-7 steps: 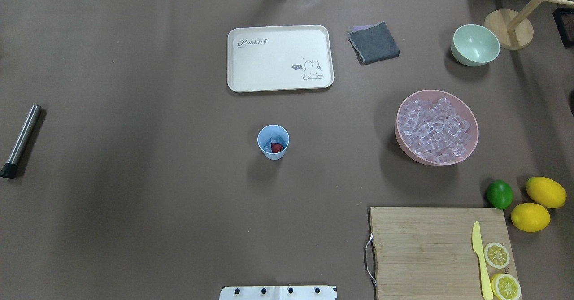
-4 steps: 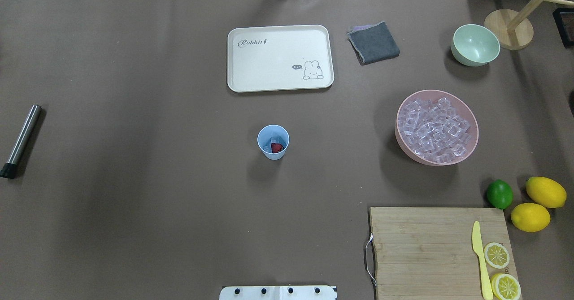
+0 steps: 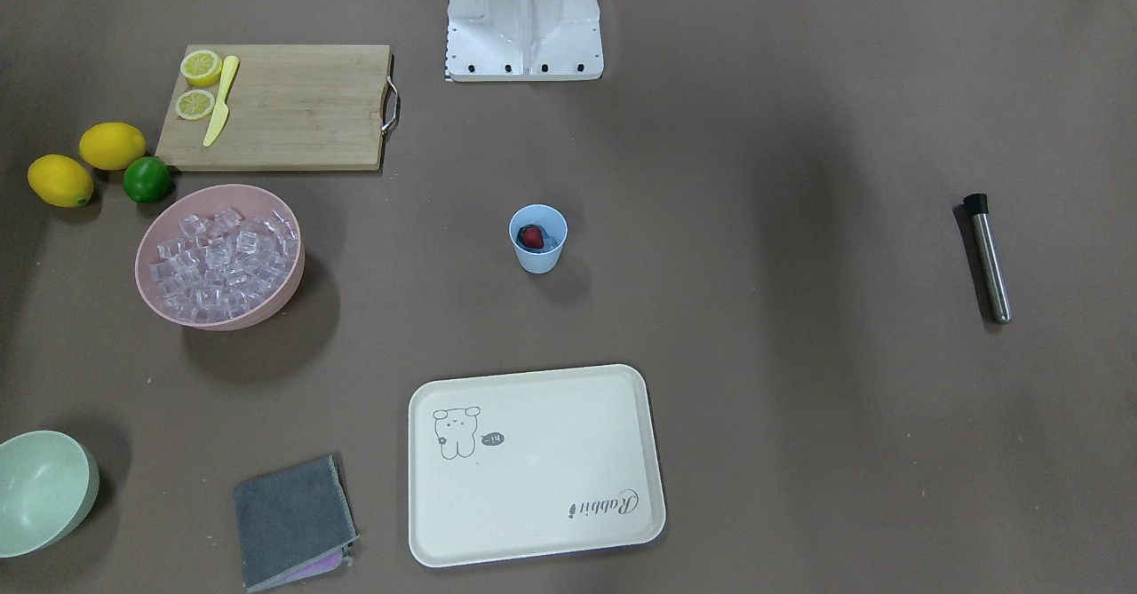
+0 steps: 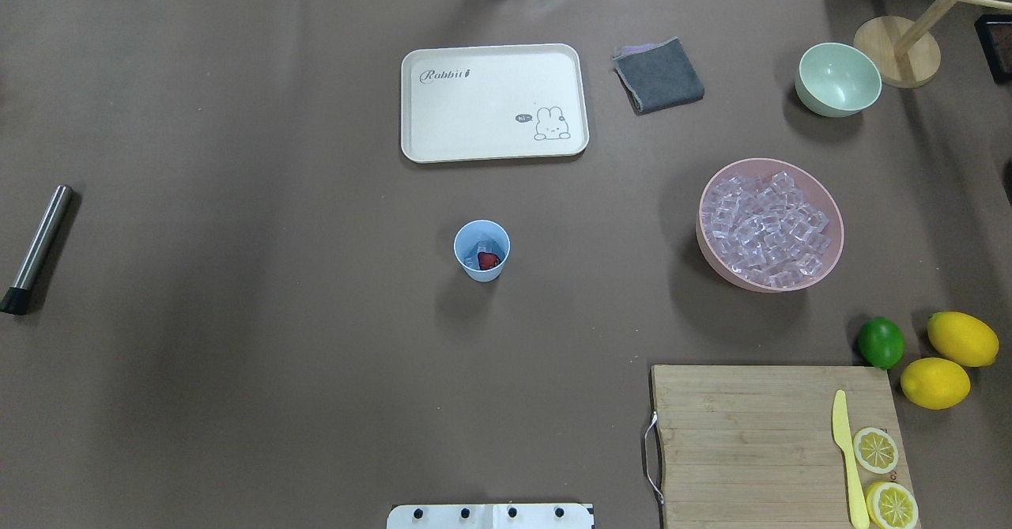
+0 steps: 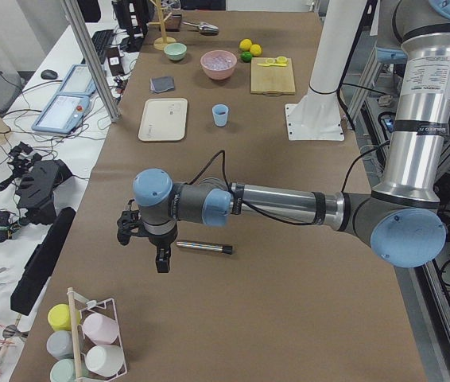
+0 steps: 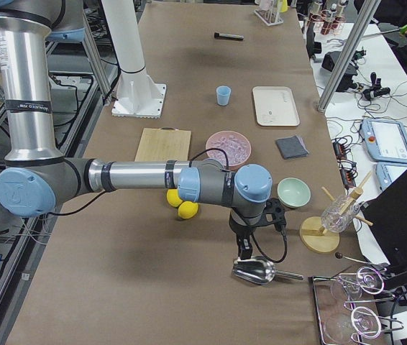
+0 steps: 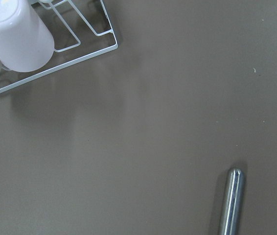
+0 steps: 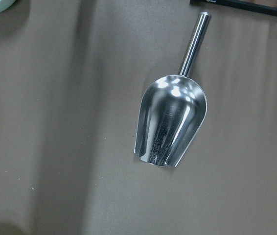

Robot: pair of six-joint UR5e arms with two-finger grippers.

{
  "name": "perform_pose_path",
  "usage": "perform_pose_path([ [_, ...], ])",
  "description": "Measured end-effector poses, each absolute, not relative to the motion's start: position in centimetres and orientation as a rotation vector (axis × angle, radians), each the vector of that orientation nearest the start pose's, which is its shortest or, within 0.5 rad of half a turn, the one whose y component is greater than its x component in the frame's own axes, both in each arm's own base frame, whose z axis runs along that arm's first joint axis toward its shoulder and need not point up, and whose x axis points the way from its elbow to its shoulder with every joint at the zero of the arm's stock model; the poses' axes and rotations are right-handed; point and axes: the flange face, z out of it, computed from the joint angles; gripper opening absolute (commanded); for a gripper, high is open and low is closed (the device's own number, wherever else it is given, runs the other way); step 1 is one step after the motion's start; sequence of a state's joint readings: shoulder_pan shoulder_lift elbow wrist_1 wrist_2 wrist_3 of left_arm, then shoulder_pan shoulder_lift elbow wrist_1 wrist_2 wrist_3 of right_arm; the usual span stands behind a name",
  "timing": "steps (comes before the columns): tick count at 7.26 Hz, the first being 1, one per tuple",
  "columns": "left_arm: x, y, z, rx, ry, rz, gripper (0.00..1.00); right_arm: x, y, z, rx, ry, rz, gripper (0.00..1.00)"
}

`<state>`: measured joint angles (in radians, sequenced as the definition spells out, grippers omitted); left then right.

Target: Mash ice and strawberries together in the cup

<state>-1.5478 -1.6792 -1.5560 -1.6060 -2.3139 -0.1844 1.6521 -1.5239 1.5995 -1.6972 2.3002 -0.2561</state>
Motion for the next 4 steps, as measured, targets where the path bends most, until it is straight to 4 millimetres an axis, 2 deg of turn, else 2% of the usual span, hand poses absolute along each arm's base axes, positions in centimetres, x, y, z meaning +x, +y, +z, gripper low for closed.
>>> perform_pose_path([
  [4, -5.3, -55.1, 62.5, 0.051, 0.751, -0.104, 0.98, 10.8, -49.7, 63.9, 0.070, -0.729, -0.147, 0.99],
])
